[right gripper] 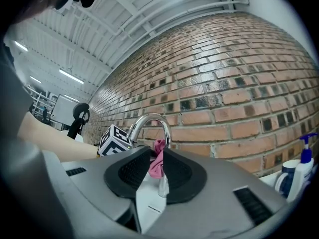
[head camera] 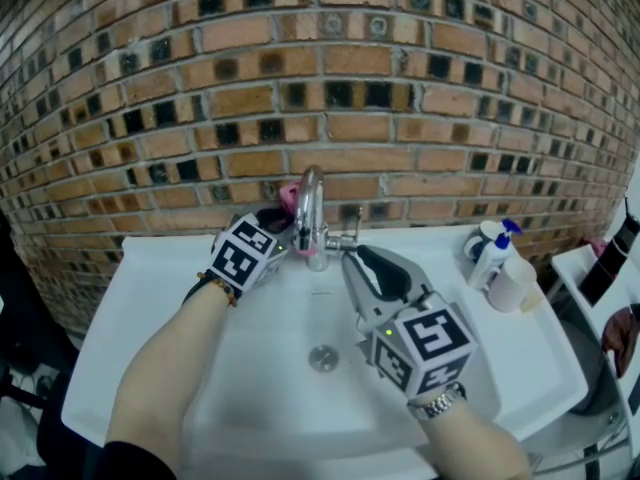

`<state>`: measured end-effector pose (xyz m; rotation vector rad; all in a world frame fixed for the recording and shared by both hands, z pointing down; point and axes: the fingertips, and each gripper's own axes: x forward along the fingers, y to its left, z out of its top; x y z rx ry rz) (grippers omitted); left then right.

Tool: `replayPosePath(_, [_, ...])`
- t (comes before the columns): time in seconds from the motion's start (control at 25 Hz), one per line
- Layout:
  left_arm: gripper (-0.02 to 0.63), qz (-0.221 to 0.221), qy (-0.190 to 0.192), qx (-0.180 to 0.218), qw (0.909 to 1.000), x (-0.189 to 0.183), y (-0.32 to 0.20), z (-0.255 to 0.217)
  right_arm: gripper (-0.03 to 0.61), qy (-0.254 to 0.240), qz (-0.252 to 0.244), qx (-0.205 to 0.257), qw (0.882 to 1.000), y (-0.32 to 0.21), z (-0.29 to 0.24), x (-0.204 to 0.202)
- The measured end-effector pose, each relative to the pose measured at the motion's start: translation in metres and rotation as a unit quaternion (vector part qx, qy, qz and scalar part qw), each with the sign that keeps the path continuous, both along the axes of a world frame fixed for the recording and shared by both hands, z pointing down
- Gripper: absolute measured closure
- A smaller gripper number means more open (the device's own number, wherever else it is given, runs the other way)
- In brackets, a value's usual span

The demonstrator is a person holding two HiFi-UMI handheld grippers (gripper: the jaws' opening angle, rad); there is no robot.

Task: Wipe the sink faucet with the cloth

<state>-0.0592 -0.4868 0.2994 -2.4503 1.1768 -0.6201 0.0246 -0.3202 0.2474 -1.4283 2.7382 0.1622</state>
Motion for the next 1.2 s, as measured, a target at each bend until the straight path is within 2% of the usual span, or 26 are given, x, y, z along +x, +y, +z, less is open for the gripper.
replayPosePath(0.2, [0.531,-0.008,-0.002,-0.008,0.9999,-0.005,0.001,0.009,0.488,0.001,0.000,-0.001,1.000,0.000,0.001,0.000])
replayPosePath(0.44, [0.531,-0.016,-0.029,-0.033,0.9989,-0.009,0.002,0.038,0.488,0.001,-0.002,-0.002,1.000,0.001,0.001,-0.002])
replayPosePath(1.04, [0.532,-0.031,-0.038,-0.070,0.9963,-0.010,0.005,0.069,0.488,-0.003,-0.005,-0.004,1.000,0.001,0.001,-0.002])
replayPosePath(1.2, [0.532,-0.023,-0.044,-0.075,0.9959,-0.006,0.011,0.073,0.488,-0.004,-0.005,-0.004,1.000,0.001,0.000,-0.002])
